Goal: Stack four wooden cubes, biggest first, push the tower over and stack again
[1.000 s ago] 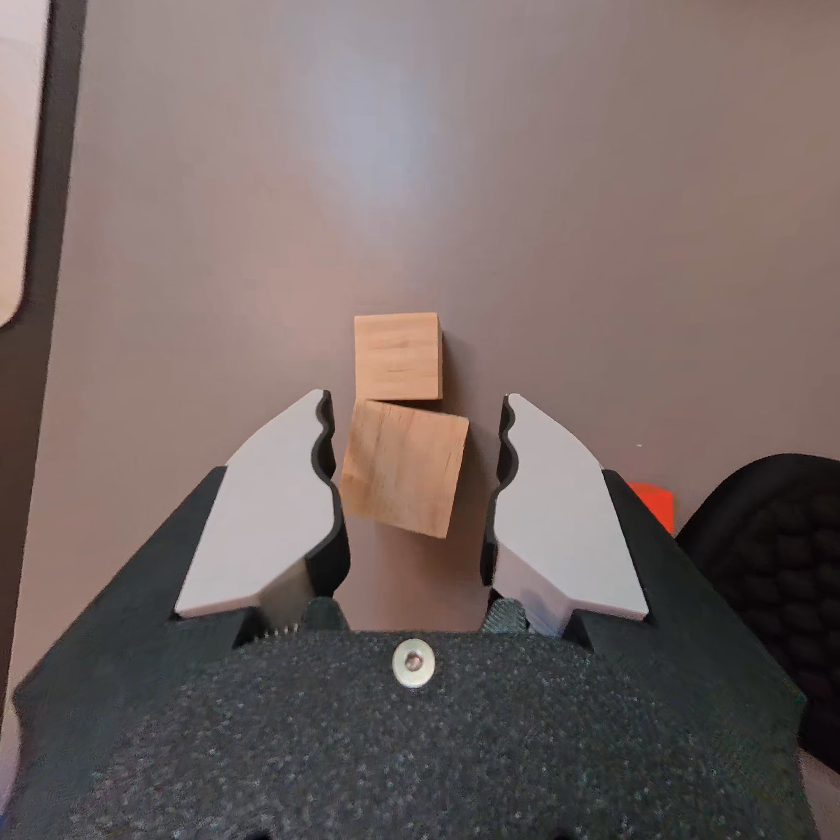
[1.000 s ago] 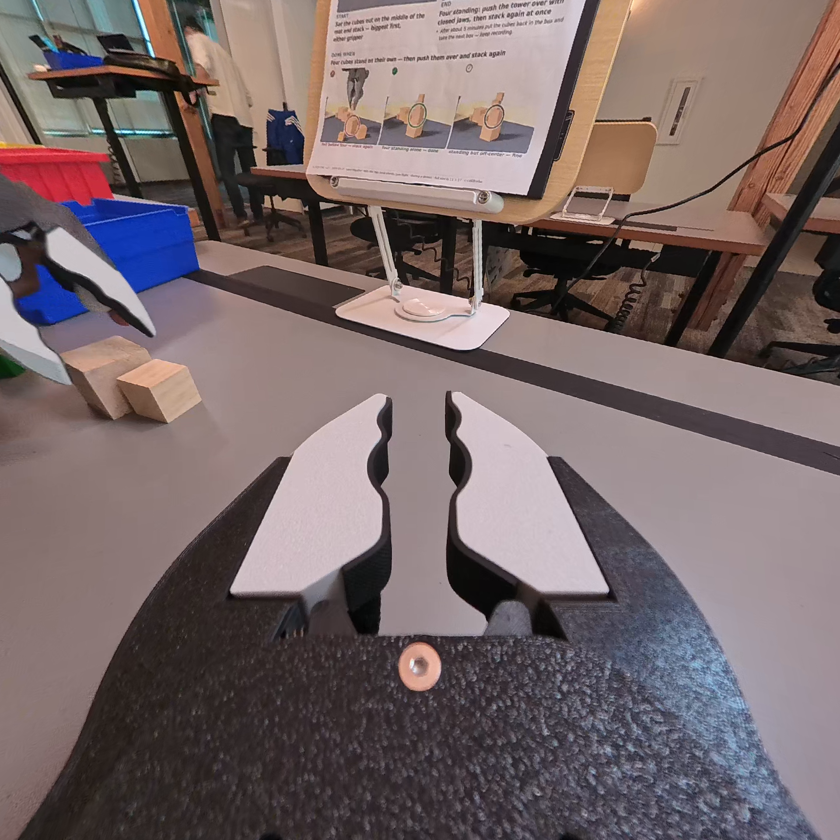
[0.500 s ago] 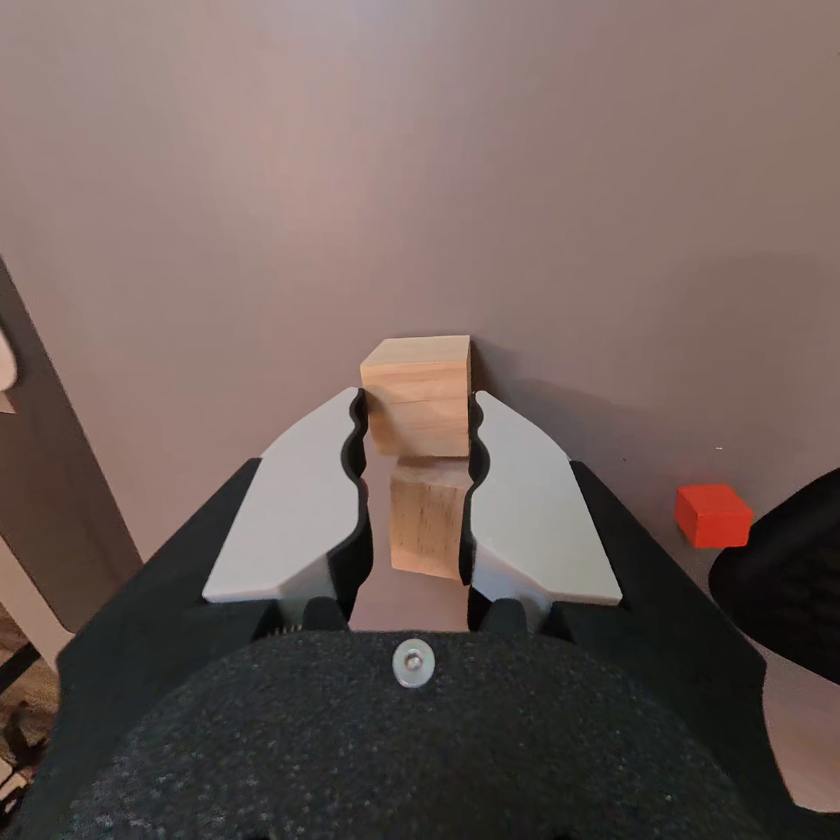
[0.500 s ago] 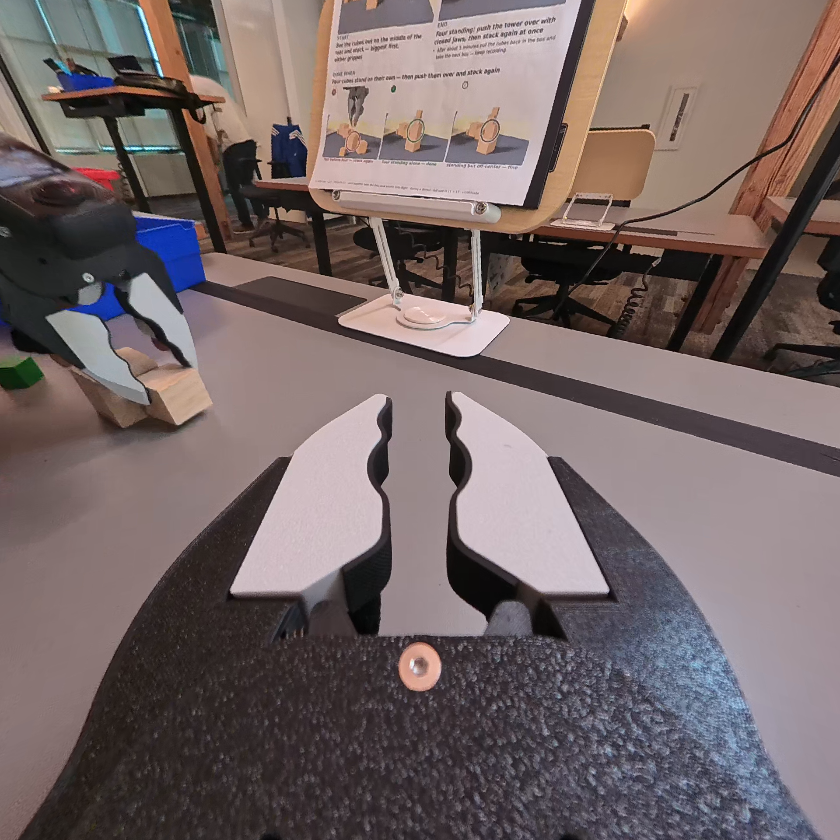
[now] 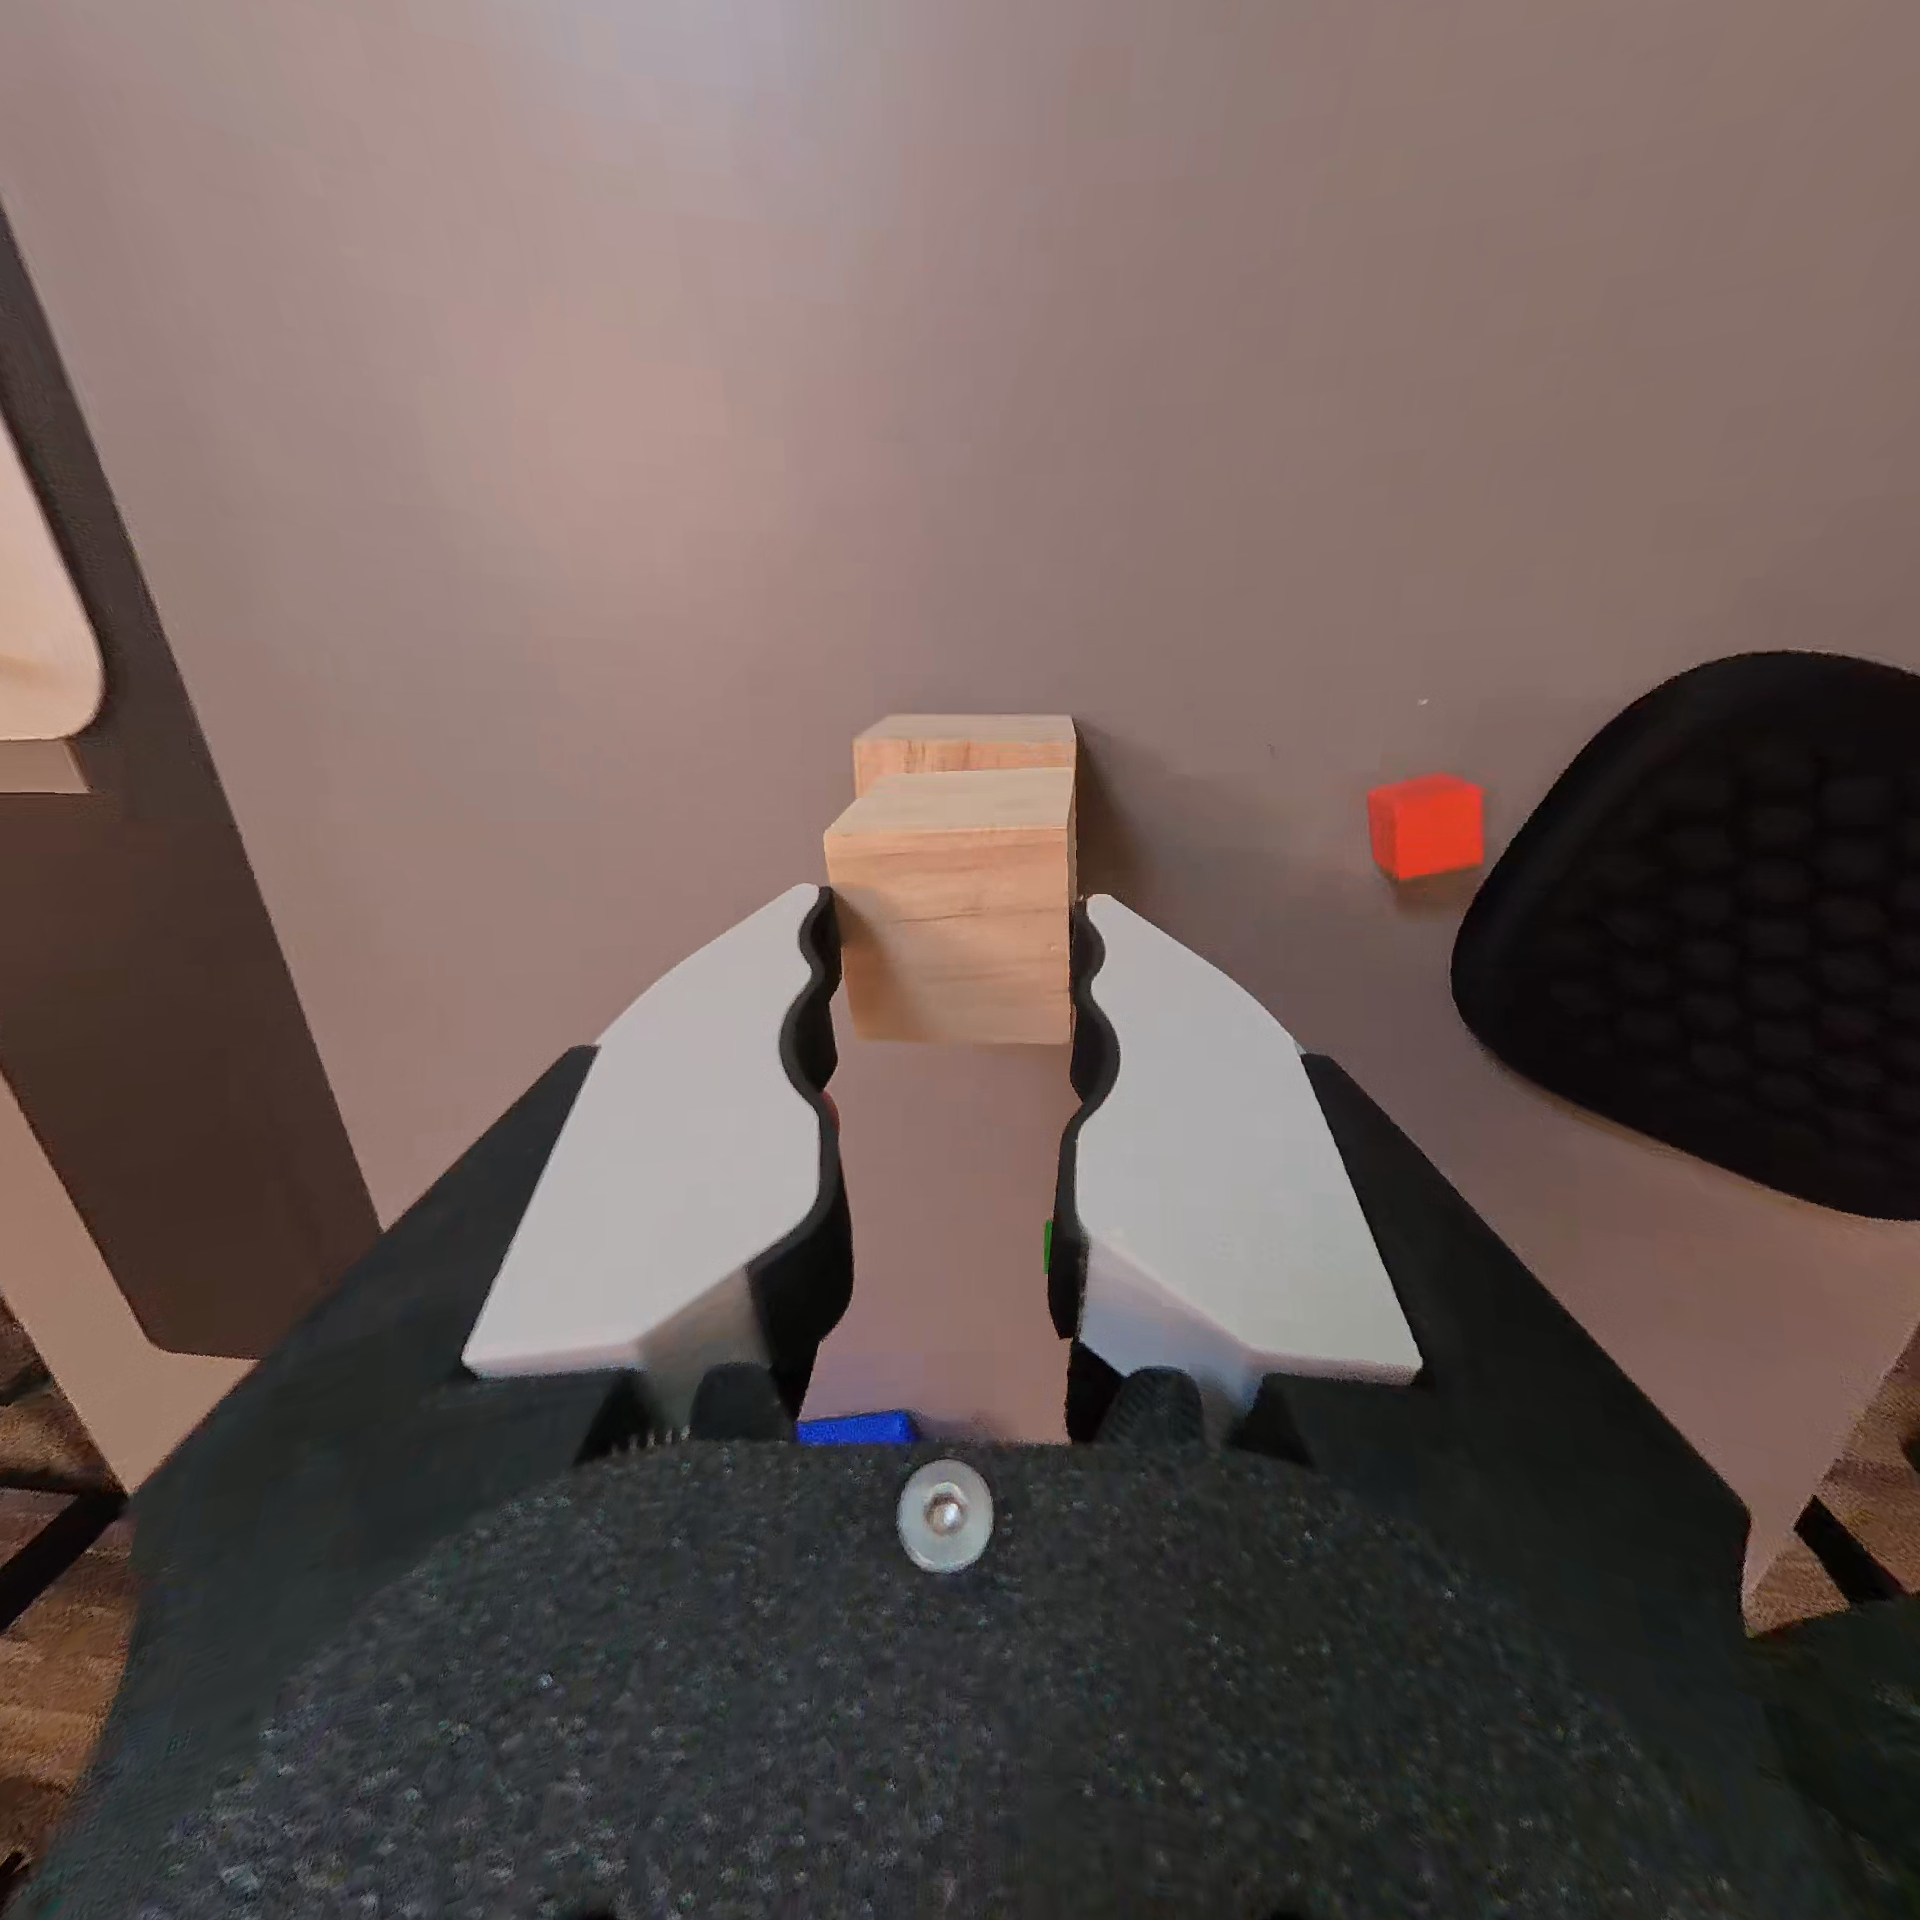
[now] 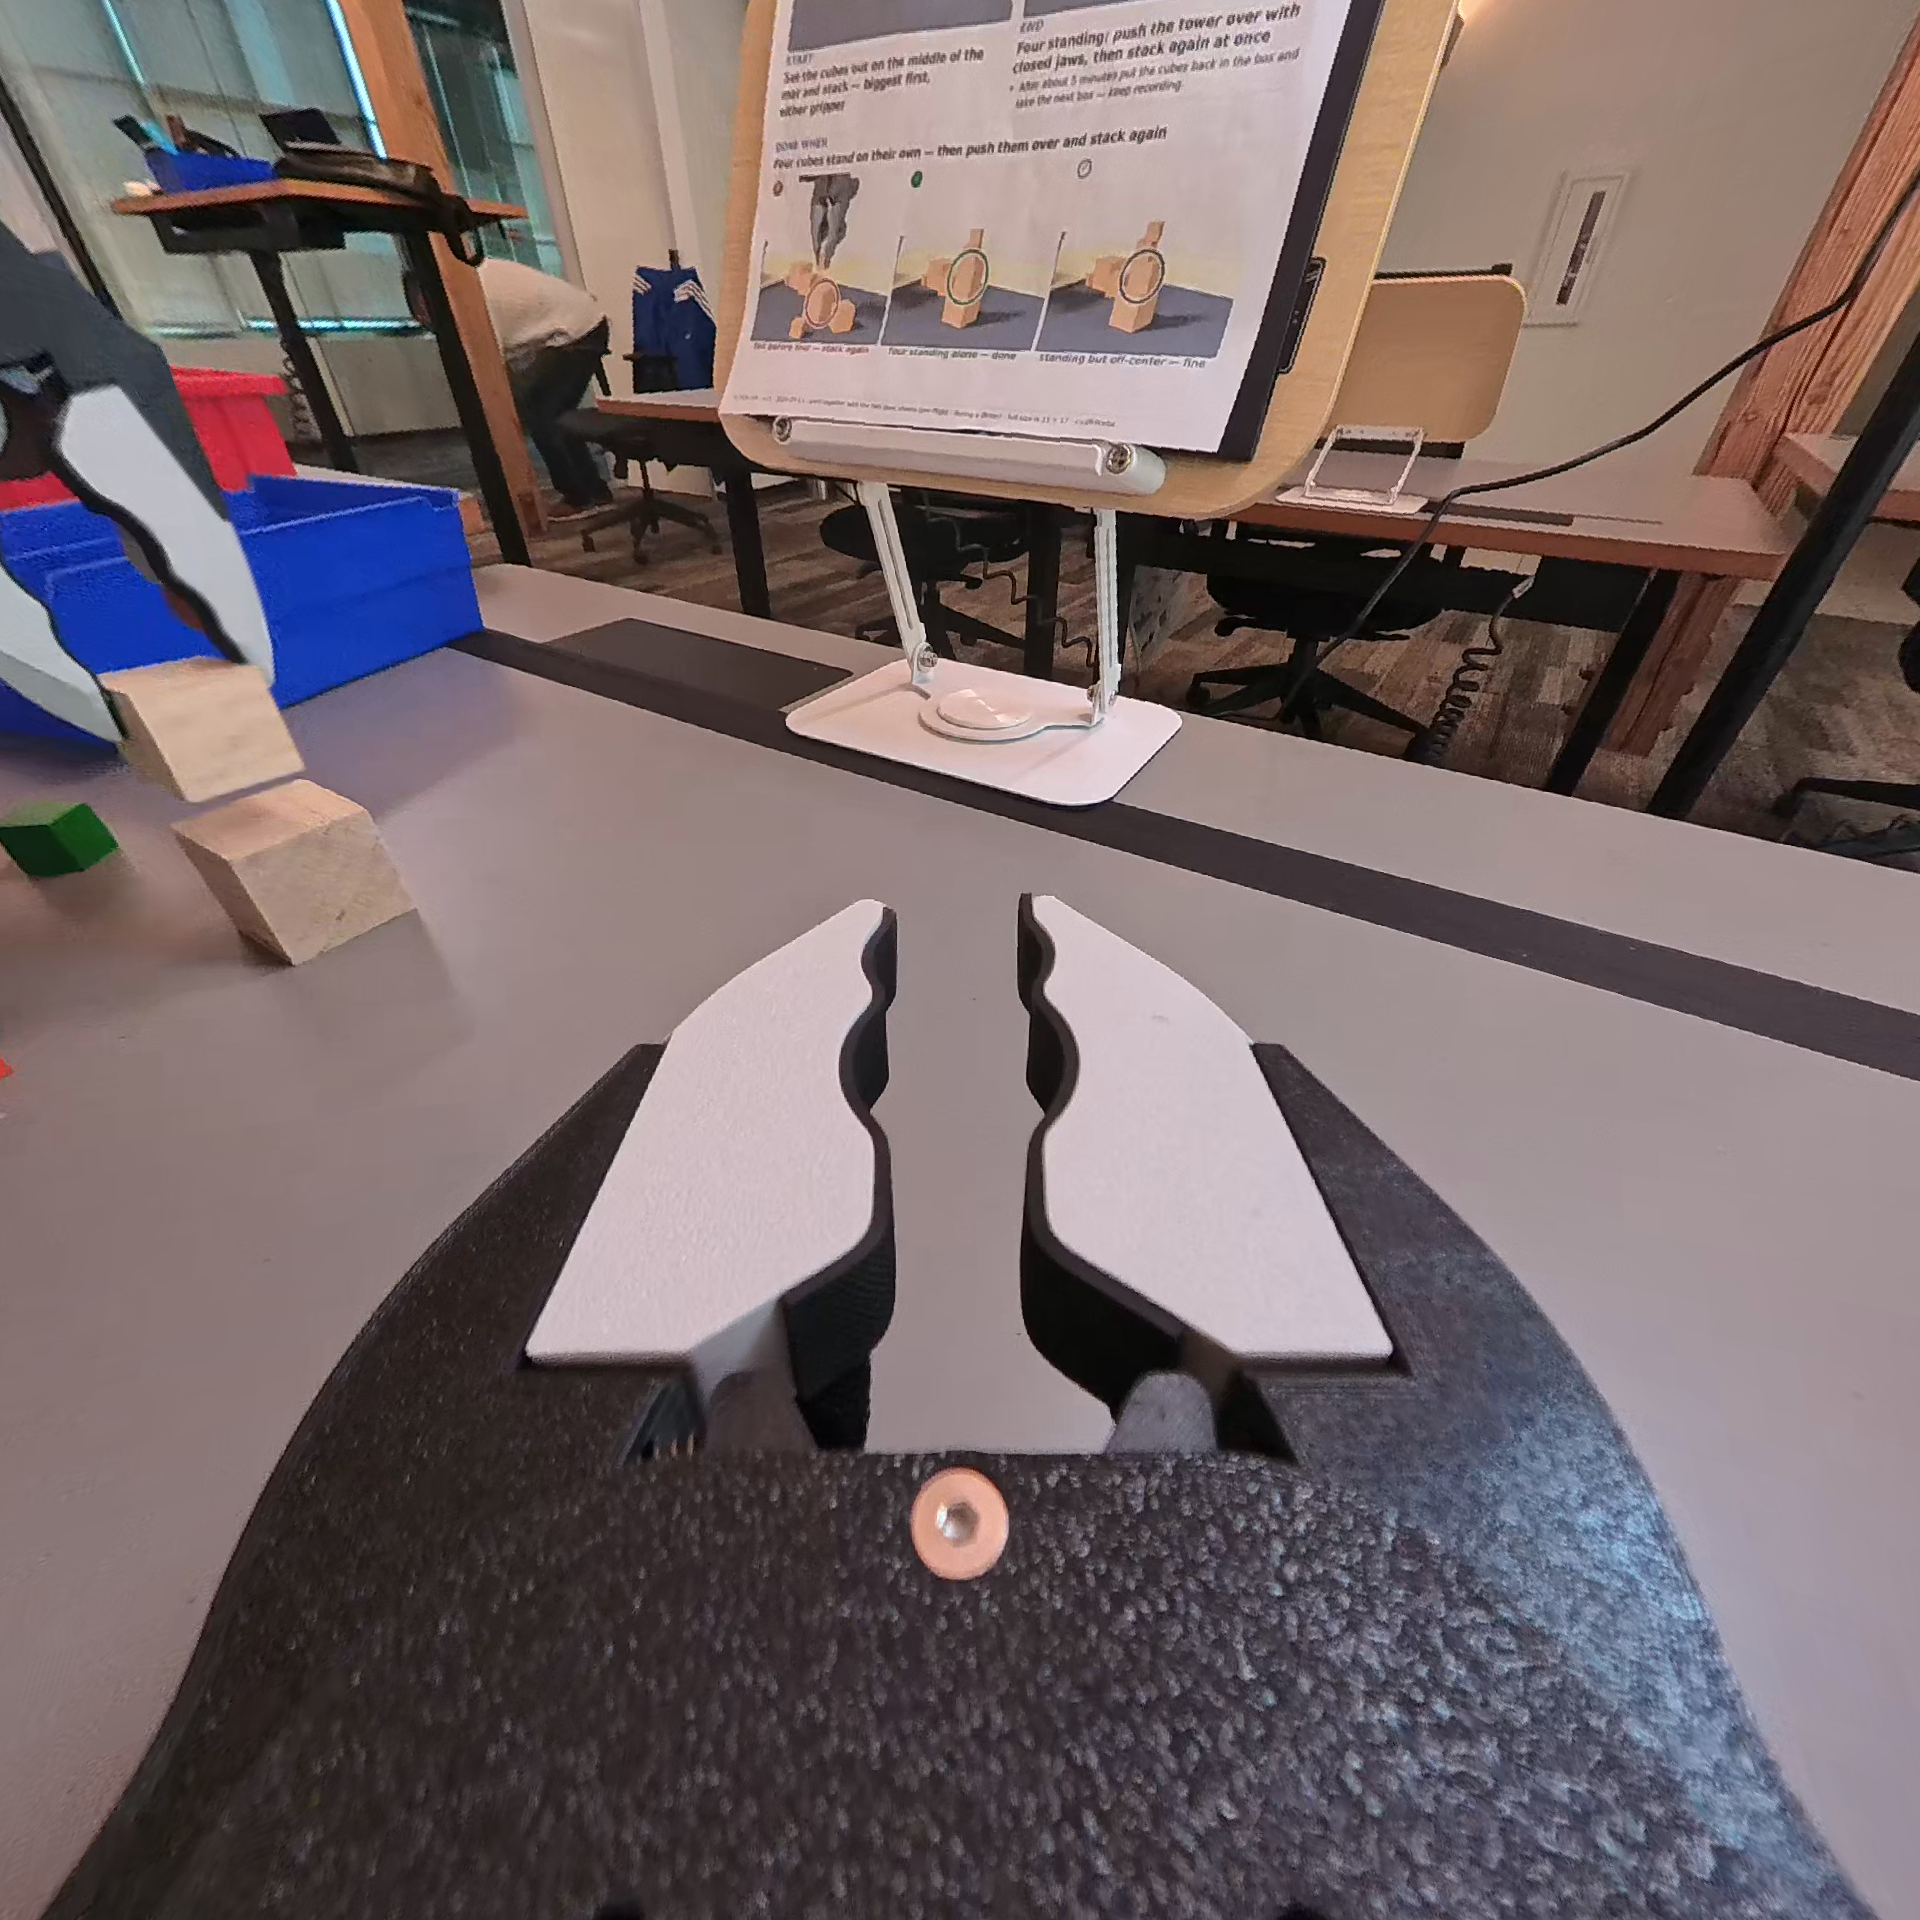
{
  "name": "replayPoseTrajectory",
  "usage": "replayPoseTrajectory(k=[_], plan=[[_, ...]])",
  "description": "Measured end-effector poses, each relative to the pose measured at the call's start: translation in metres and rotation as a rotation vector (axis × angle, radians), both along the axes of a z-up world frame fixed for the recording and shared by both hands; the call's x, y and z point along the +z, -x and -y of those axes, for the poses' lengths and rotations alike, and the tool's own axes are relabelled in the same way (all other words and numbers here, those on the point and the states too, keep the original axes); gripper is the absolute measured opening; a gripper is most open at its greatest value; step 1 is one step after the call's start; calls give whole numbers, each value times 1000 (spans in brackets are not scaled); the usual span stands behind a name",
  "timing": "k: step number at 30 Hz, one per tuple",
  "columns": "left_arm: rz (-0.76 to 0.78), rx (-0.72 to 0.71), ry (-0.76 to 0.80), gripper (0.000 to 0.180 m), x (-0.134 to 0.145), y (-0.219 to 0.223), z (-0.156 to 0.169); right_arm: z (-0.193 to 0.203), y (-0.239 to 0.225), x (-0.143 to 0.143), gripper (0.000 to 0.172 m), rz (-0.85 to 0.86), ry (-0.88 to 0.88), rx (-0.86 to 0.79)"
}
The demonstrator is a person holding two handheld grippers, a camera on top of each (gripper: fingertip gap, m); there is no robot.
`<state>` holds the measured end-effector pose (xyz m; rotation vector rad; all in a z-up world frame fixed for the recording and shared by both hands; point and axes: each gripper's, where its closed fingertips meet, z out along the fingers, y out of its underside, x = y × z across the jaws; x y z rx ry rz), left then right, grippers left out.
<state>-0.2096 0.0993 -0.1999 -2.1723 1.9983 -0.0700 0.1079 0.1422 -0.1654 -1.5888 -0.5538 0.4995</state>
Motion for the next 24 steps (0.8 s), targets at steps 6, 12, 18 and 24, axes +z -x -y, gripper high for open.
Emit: replayPoseTrajectory(k=[6, 12, 18, 24], plan=[[-16, -39, 6, 42, -15, 4, 3, -1, 0, -3, 22, 2, 9, -1], [-17, -62, -8, 42, -18, 3, 0, -1, 0, -4, 22, 4, 12, -2], [-29, -74, -10, 42, -21, 4, -2, -2, -1, -4, 22, 3, 12, -4], [-27, -84, -18, 42, -22, 3, -3, -2, -1, -4, 22, 4, 14, -3]])
